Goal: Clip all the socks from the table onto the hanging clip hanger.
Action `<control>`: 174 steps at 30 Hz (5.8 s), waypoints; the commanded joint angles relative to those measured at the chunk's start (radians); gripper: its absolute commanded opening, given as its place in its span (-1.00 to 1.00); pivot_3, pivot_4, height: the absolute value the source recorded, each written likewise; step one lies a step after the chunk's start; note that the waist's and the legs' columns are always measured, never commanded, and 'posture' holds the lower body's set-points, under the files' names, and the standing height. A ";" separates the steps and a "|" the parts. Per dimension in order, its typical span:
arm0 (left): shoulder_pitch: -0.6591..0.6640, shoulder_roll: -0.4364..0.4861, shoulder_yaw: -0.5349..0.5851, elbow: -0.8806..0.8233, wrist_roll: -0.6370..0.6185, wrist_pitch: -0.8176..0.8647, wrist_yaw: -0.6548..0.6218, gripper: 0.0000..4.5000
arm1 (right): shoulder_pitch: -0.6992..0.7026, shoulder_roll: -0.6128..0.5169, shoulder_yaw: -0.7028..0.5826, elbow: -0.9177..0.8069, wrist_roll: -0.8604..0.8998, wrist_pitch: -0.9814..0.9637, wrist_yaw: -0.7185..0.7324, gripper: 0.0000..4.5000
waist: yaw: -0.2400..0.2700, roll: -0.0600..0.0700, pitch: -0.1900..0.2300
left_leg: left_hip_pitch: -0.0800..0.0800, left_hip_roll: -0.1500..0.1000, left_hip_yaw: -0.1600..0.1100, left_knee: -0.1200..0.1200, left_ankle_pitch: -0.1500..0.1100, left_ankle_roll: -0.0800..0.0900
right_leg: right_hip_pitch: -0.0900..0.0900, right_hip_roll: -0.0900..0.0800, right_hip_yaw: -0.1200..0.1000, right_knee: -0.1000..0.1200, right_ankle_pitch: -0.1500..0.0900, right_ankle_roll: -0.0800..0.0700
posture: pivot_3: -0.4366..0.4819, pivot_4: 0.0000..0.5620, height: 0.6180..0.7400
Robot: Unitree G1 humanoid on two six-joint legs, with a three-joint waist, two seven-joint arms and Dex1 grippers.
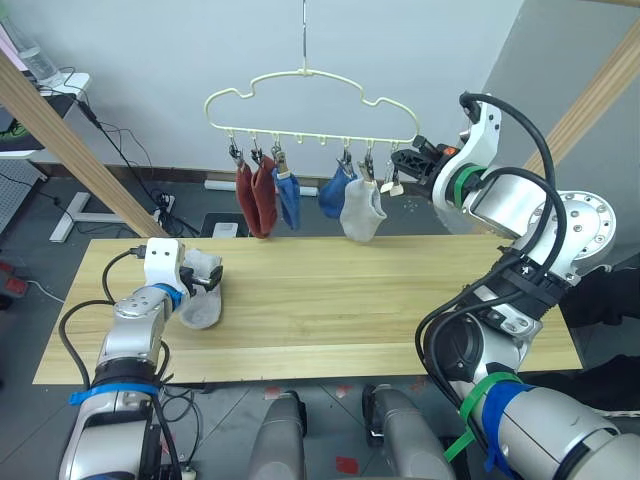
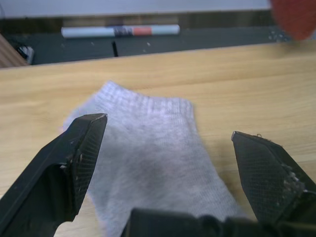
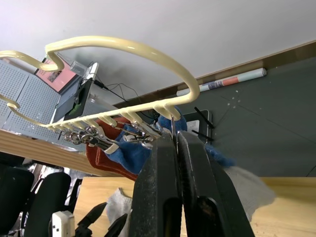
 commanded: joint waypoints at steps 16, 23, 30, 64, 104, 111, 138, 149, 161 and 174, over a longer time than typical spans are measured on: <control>-0.080 0.022 0.017 0.193 0.002 -0.007 -0.043 0.00 | -0.007 0.016 0.008 -0.051 -0.010 0.005 -0.003 -1.00 | -0.014 0.000 0.000 | 0.000 0.000 -0.001 0.000 0.000 0.000 | 0.000 0.000 0.000 0.001 0.000 0.000 | -0.14 0.06 1.00; -0.075 0.032 0.021 0.173 -0.003 -0.009 -0.064 -0.88 | -0.008 0.011 0.006 -0.034 -0.010 -0.003 0.000 -1.00 | -0.014 0.000 0.000 | 0.000 0.000 -0.001 0.000 0.000 0.000 | 0.000 0.000 0.000 0.000 0.000 0.000 | -0.12 0.07 1.00; -0.044 0.026 0.027 0.042 -0.035 0.016 -0.121 -0.99 | -0.007 0.010 0.008 -0.019 -0.009 -0.015 0.001 -1.00 | -0.014 0.000 0.000 | 0.000 0.000 -0.001 -0.001 0.000 0.000 | 0.000 0.000 0.000 0.000 0.000 0.000 | -0.11 0.08 1.00; 0.209 -0.009 -0.169 -1.015 -0.310 0.098 -0.440 -0.99 | 0.029 -0.017 0.056 -0.031 -0.009 -0.048 -0.002 -1.00 | -0.015 0.000 0.001 | -0.001 0.000 0.000 -0.006 0.000 0.000 | 0.001 0.000 0.001 -0.010 0.000 0.001 | -0.12 0.00 1.00; 0.253 0.014 -0.079 -1.096 -0.388 0.118 -0.415 -1.00 | 0.418 -0.210 0.770 -0.122 -0.325 -0.829 -0.026 1.00 | -0.021 0.001 0.001 | -0.001 0.001 0.002 -0.006 0.000 0.000 | 0.000 0.001 0.003 -0.010 0.000 0.001 | -0.08 0.10 1.00; 0.279 0.027 -0.036 -1.146 -0.425 0.150 -0.392 -1.00 | 0.433 -0.182 0.796 -0.070 -0.375 -0.926 -0.038 1.00 | -0.018 0.001 0.001 | -0.001 0.001 0.002 -0.006 0.000 0.000 | 0.000 0.001 0.002 -0.010 0.000 0.001 | -0.04 0.09 1.00; 0.312 0.053 -0.029 -1.224 -0.455 0.210 -0.356 -1.00 | 0.452 -0.106 0.816 0.024 -0.494 -1.019 -0.081 0.45 | -0.001 0.001 0.001 | -0.001 0.001 0.001 -0.006 0.000 0.000 | 0.000 0.001 0.002 -0.010 0.000 0.001 | 0.05 0.05 1.00; 0.309 0.045 -0.041 -1.231 -0.454 0.215 -0.351 -1.00 | 0.431 -0.087 0.801 0.084 -0.510 -1.045 -0.102 0.45 | 0.004 0.001 0.001 | -0.001 0.001 0.001 -0.006 0.000 0.000 | 0.000 0.001 0.002 -0.010 0.000 0.001 | 0.05 0.07 1.00; 0.312 0.045 -0.048 -1.234 -0.455 0.215 -0.347 -1.00 | 0.401 -0.080 0.786 0.141 -0.516 -1.081 -0.128 0.45 | 0.004 0.001 0.001 | -0.001 0.001 0.001 -0.006 0.000 0.000 | 0.000 0.001 0.002 -0.010 0.000 0.001 | 0.05 0.08 1.00; 0.312 0.036 -0.067 -1.234 -0.451 0.208 -0.341 -1.00 | 0.325 -0.037 0.767 0.246 -0.508 -1.139 -0.165 0.28 | 0.004 0.001 0.001 | -0.001 0.001 0.002 -0.006 0.000 0.000 | 0.000 0.001 0.002 -0.010 0.000 0.001 | 0.05 0.09 1.00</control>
